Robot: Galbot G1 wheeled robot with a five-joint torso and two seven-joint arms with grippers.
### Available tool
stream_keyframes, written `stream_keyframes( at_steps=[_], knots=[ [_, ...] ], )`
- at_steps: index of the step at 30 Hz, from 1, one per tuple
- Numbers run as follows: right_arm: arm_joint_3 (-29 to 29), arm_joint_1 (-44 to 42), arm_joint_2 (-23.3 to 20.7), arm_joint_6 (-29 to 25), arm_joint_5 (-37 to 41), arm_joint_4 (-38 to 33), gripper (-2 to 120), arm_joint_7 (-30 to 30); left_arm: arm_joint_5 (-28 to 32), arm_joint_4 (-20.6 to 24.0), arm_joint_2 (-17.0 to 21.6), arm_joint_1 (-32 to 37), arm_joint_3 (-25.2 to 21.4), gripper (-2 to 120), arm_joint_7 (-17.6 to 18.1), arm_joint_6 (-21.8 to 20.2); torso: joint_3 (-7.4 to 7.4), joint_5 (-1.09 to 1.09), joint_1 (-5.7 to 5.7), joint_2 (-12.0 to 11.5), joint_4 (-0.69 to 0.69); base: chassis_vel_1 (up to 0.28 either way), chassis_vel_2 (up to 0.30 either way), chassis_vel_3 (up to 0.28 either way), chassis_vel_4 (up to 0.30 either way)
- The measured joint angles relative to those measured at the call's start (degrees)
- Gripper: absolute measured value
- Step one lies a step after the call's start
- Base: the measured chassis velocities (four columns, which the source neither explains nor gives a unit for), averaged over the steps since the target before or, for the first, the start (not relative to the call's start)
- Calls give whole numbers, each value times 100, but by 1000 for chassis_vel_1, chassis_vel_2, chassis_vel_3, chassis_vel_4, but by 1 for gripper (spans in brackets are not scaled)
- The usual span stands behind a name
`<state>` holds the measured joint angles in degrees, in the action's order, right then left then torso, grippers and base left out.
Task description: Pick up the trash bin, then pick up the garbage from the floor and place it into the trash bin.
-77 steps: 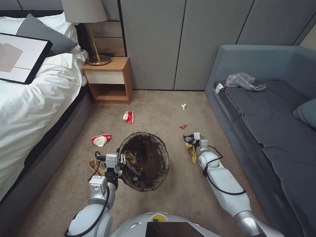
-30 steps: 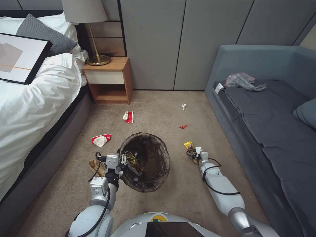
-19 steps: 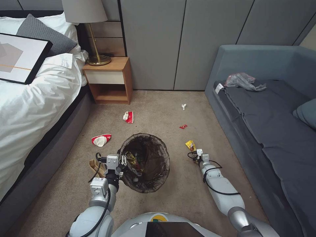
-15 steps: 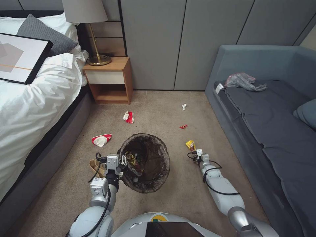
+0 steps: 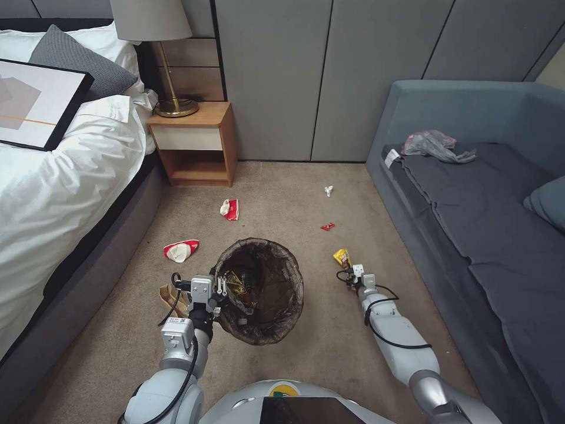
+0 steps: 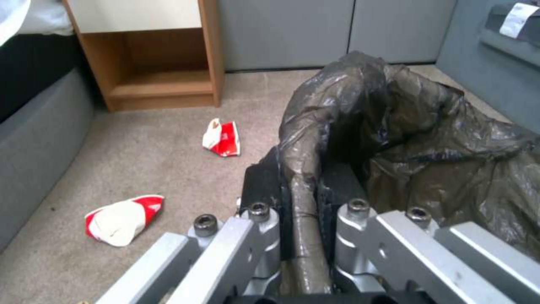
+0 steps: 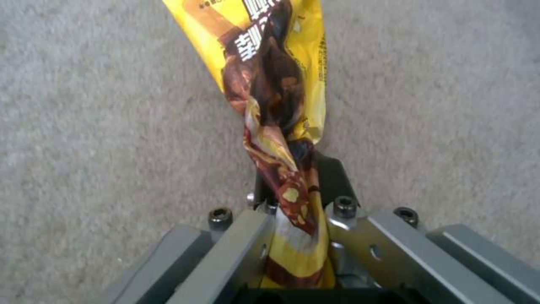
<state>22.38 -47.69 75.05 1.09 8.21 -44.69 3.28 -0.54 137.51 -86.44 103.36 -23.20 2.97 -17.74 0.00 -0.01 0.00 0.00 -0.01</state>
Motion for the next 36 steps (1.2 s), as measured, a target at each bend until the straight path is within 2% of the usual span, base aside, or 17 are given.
stream_keyframes(
  at_steps=[5,8,9,11,12,15,16,19,20,23,27,29,36],
  knots=[
    [-31,-122,-29,-112,44,-310,0,-59,4,-20,10,-7,3,7,0,0,0,0,0,0,1,0,0,0,0],
    [-107,-412,-102,-321,409,-1269,0,-99,27,-71,29,-38,15,7,0,-9,0,2,0,0,0,0,0,0,0],
    [-107,-412,-102,-321,409,-1269,0,-99,27,-71,29,-38,15,7,0,-9,0,2,0,0,0,0,0,0,0],
    [-184,-721,-200,-599,968,-2708,0,83,59,-119,39,-80,29,7,2,-37,0,0,0,0,0,0,0,0,0],
    [-184,-721,-200,-599,968,-2708,0,83,59,-119,39,-80,29,7,2,-37,0,0,0,0,0,0,0,0,0],
    [-318,-938,-285,-1157,1221,-3910,0,688,117,-159,64,-92,60,7,7,-69,0,0,0,0,2,0,0,0,0],
    [-318,-938,-285,-1157,1221,-3910,0,688,117,-159,64,-92,60,7,7,-69,0,0,0,0,2,0,0,0,0],
    [-535,-1125,-364,-1353,1562,-4891,0,1164,165,-172,89,-85,94,7,19,-101,0,0,0,0,1,0,0,0,0],
    [-535,-1125,-364,-1353,1562,-4891,0,1164,165,-172,89,-85,94,7,19,-101,0,0,0,0,1,0,0,0,0],
    [-851,-1349,-478,-1390,1857,-5773,0,1536,200,-180,101,-81,150,7,31,-147,0,-1,0,0,1,0,0,0,0],
    [-1176,-1536,-643,-1306,1986,-6302,0,1625,197,-181,100,-80,175,7,33,-162,0,0,0,0,0,0,0,0,0],
    [-1518,-1702,-793,-1230,2008,-6608,0,1622,195,-181,98,-83,186,7,34,-167,0,0,0,0,0,0,0,0,0],
    [-1968,-2138,-808,-1294,1714,-6616,0,1663,184,-176,82,-86,196,7,35,-168,-1,1,0,0,1,0,0,0,0]
  ],
)
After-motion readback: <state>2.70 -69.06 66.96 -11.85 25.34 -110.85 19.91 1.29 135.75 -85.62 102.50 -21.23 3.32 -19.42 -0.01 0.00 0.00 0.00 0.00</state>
